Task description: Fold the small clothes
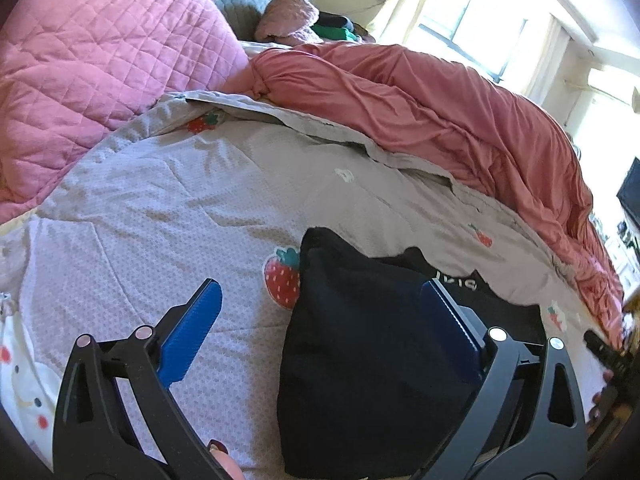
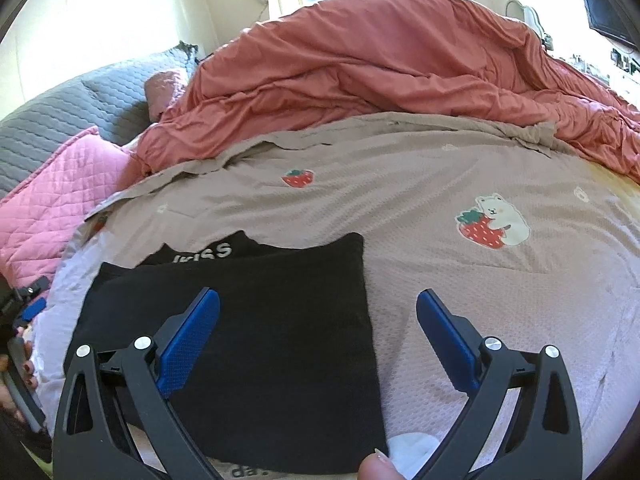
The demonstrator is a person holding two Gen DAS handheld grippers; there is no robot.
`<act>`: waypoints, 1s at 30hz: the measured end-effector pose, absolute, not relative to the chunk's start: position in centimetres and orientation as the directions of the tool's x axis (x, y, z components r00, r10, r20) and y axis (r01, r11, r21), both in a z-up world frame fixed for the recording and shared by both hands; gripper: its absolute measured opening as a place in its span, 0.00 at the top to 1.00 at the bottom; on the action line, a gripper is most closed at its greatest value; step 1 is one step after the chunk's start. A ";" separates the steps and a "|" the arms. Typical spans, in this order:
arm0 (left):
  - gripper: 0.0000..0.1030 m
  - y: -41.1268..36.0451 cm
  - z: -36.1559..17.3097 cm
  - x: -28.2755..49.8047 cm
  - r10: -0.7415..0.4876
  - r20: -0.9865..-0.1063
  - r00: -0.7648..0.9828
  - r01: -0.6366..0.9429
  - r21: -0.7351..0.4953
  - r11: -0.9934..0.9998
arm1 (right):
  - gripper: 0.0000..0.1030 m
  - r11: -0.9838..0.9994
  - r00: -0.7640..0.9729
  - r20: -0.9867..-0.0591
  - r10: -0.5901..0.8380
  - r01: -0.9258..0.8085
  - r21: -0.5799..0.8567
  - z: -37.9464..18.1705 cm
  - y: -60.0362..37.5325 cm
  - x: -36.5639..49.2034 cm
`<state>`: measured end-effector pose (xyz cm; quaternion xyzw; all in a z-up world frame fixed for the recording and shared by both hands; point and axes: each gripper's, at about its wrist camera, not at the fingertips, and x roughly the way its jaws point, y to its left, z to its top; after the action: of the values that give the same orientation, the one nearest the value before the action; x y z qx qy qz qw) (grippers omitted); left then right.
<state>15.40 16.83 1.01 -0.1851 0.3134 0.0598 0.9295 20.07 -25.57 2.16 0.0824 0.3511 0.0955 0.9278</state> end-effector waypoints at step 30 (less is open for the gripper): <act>0.09 20.2 -0.1 11.9 0.063 -0.640 0.766 -0.338 -0.317 0.886 | 0.04 0.831 0.634 -0.597 0.492 -0.545 0.107 5.5 -7.5 12.5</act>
<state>11.91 20.21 -0.10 -0.2122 0.3240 0.1096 0.9154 12.46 -7.54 5.46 -0.0417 0.3172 0.2873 0.9028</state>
